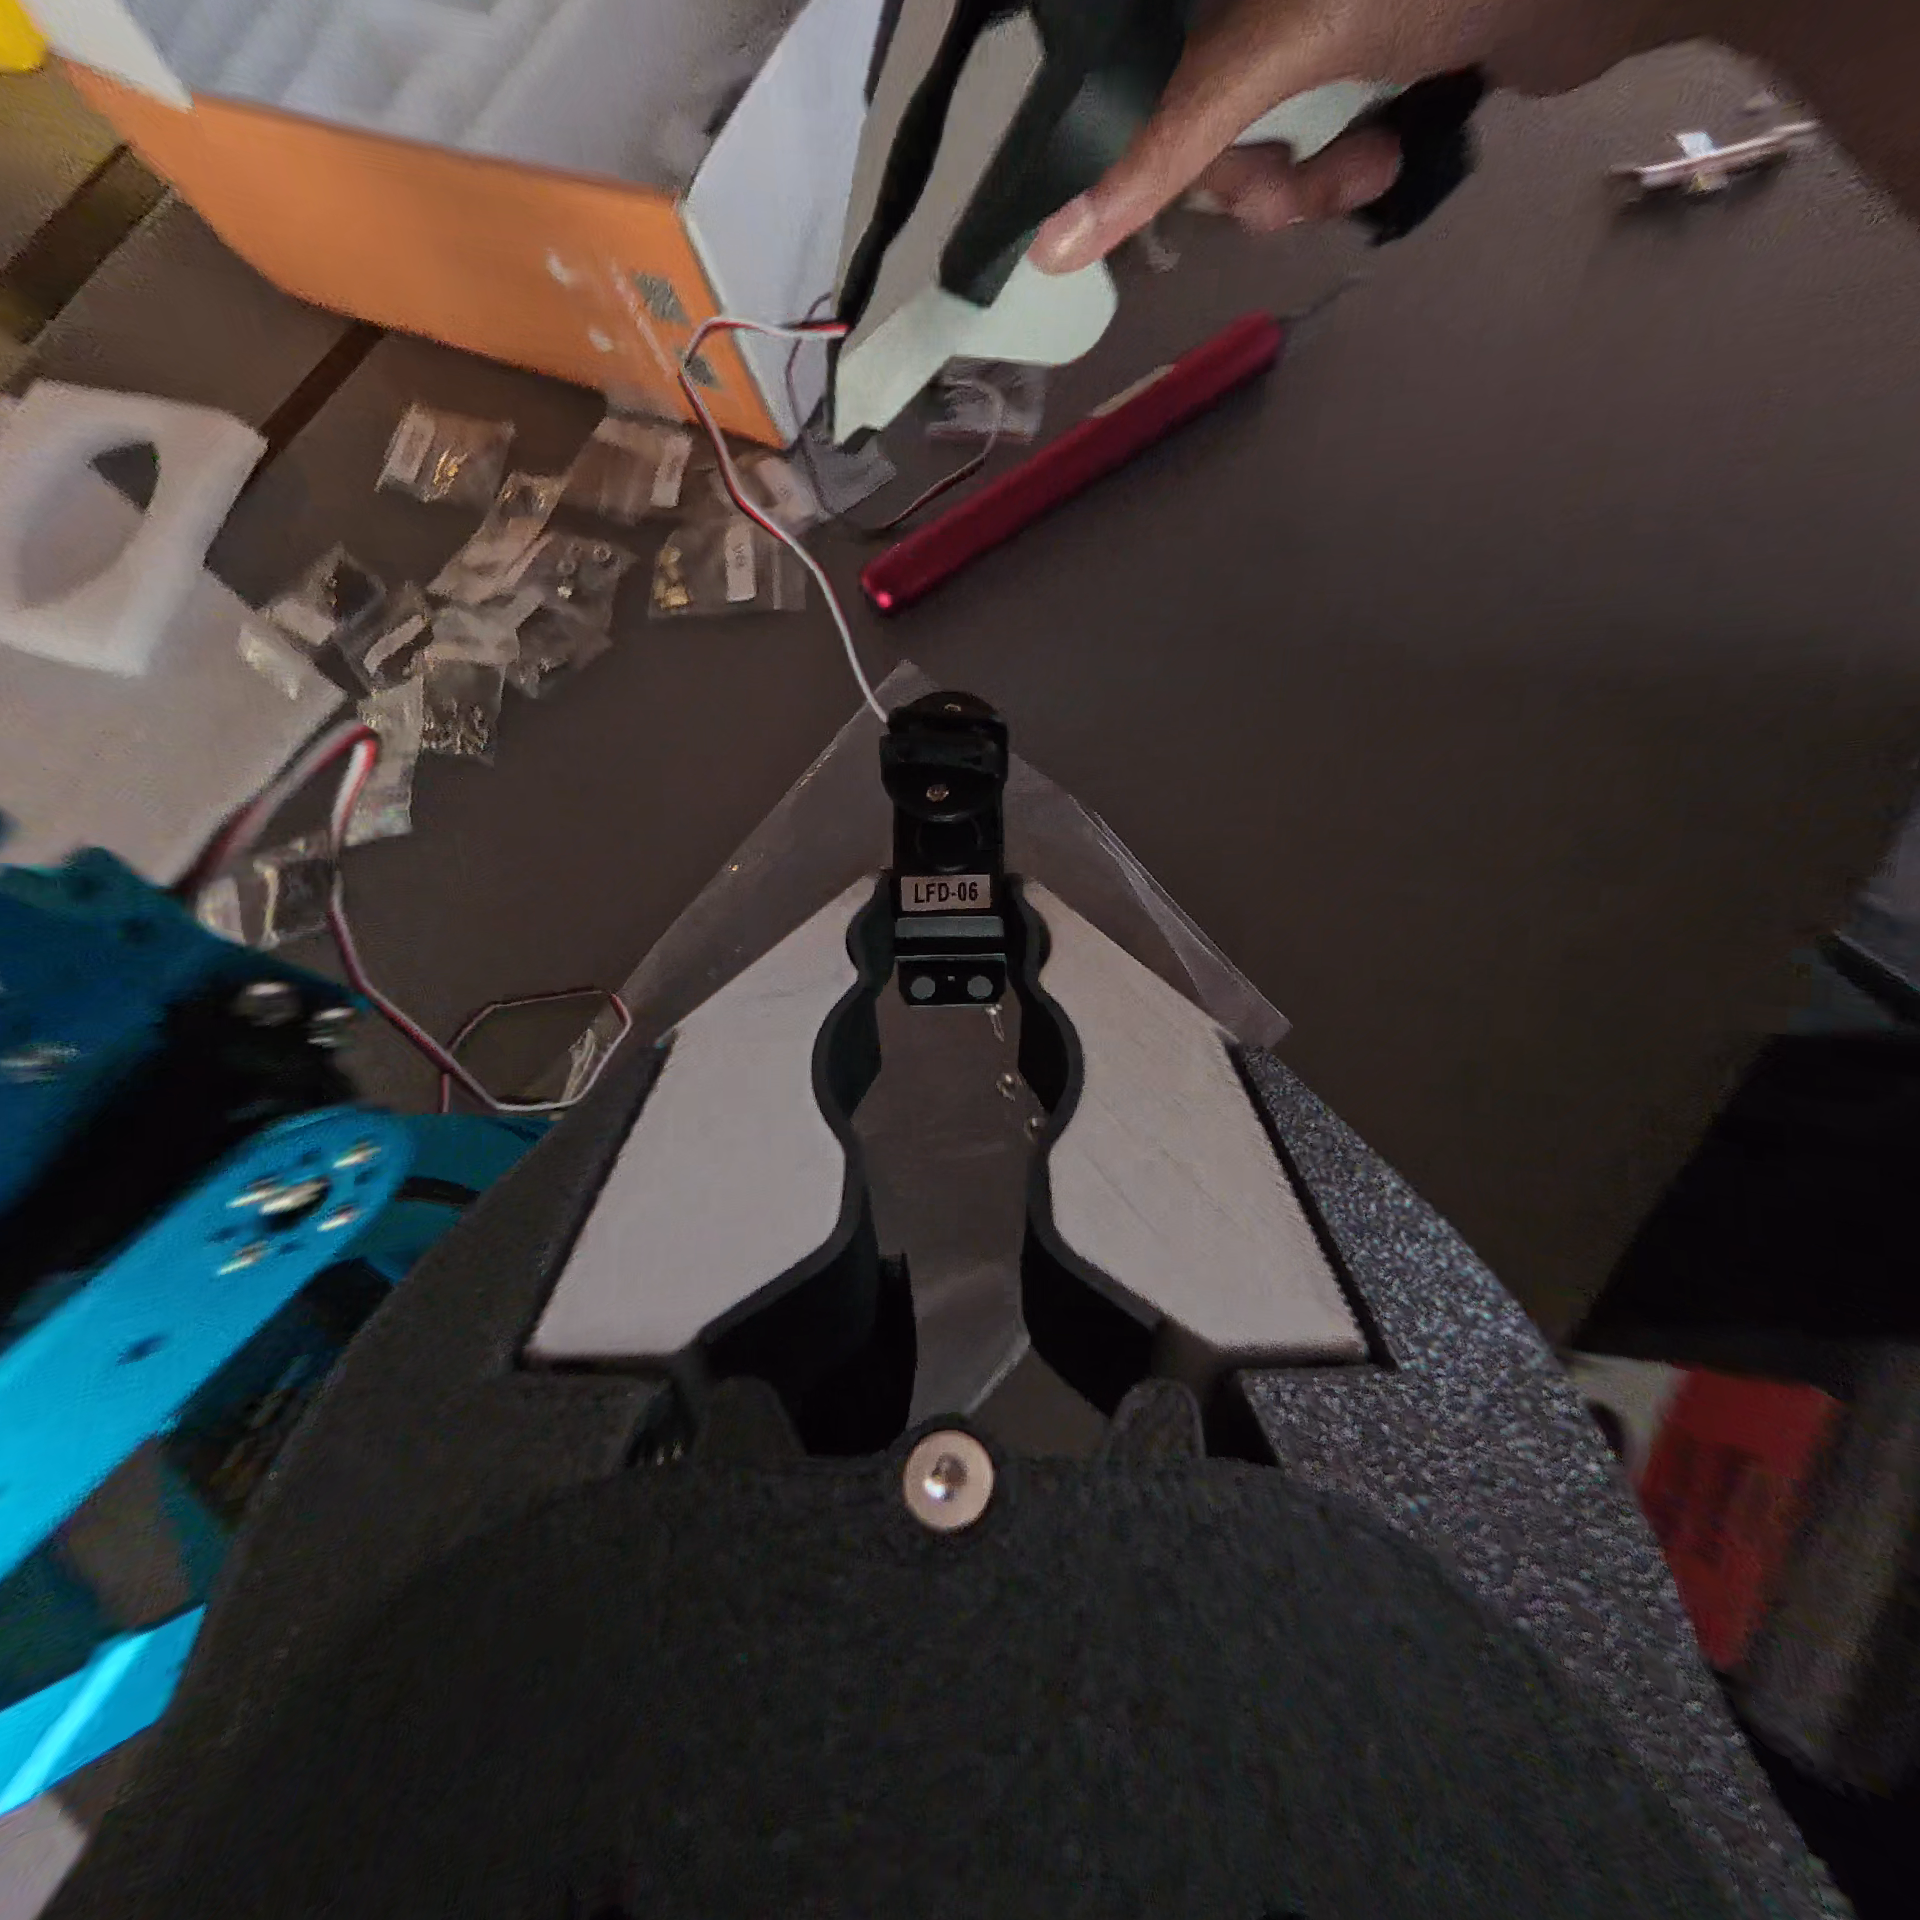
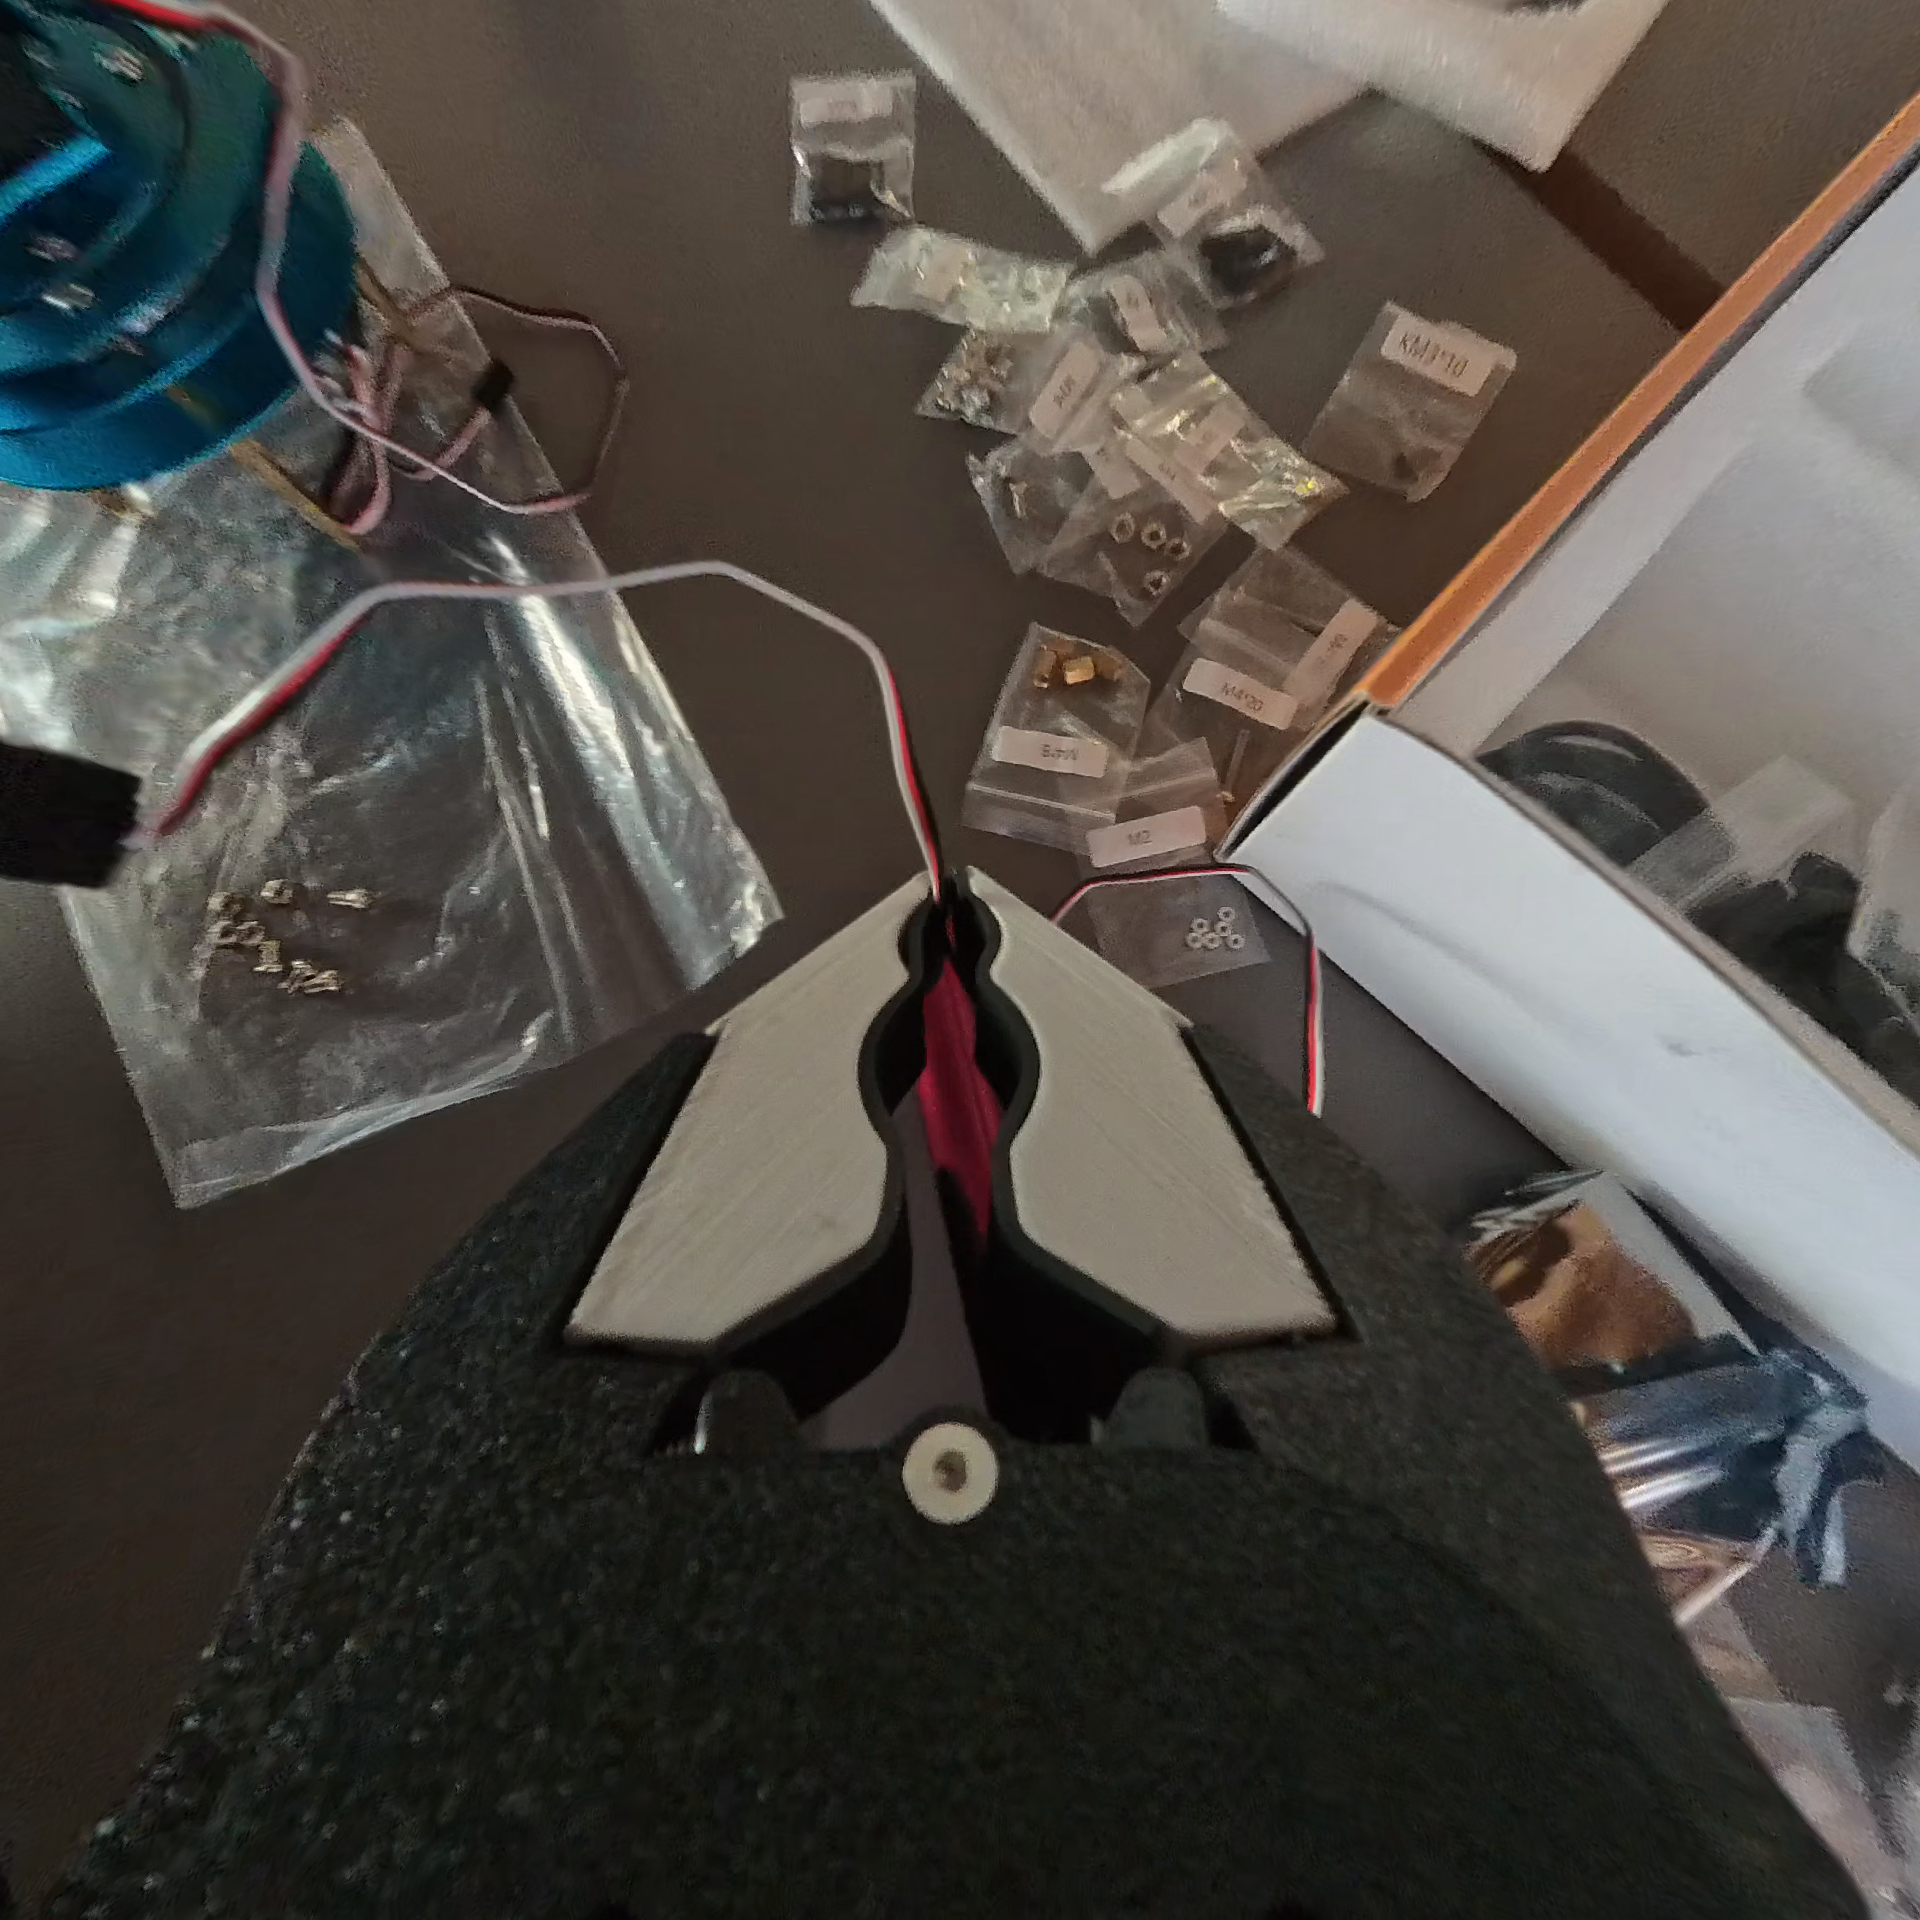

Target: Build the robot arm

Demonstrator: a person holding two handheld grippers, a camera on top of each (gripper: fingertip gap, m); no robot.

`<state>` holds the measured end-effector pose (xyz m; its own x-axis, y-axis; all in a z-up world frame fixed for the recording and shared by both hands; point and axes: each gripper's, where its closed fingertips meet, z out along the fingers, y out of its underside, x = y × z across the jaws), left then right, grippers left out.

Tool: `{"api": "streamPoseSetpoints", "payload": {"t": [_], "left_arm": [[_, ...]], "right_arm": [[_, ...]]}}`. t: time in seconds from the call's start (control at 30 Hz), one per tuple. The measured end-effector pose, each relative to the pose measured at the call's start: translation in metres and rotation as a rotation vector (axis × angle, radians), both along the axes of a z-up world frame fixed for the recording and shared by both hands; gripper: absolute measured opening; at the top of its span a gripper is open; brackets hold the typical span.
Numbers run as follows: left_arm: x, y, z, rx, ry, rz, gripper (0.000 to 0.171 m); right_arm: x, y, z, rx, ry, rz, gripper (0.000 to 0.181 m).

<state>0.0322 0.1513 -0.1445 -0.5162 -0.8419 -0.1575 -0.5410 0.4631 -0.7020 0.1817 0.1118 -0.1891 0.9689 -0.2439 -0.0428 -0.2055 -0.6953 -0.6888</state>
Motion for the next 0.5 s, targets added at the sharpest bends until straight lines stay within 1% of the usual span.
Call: {"api": "streamPoseSetpoints", "payload": {"t": [0.07,0.13,0.17,0.27,0.37,0.4,0.47,0.5], "left_arm": [[0.019,0.006,-0.023,0.029,-0.025,0.083,0.020],[0.038,0.015,-0.046,0.075,-0.033,0.128,0.020],[0.045,0.019,-0.055,0.071,-0.023,0.144,0.020],[0.056,0.024,-0.077,-0.021,0.011,0.184,0.020],[0.057,0.024,-0.081,-0.066,-0.011,0.201,0.019],[0.057,0.023,-0.081,-0.072,-0.013,0.201,0.019],[0.055,0.023,-0.081,-0.081,-0.023,0.195,0.020],[0.054,0.024,-0.082,-0.083,-0.027,0.200,0.022]], "right_arm": [[0.006,0.004,-0.010,-0.086,0.001,0.011,0.000],[0.009,0.010,-0.022,-0.178,0.013,0.042,0.001],[0.011,0.010,-0.030,-0.232,0.012,0.051,0.002],[0.014,0.008,-0.047,-0.350,0.023,0.084,0.006],[0.010,0.006,-0.041,-0.331,0.029,0.103,0.016],[0.007,0.005,-0.036,-0.306,0.042,0.106,0.019],[-0.002,0.002,-0.021,-0.248,0.080,0.125,0.034],[-0.009,0.000,-0.011,-0.215,0.106,0.139,0.036]]}}
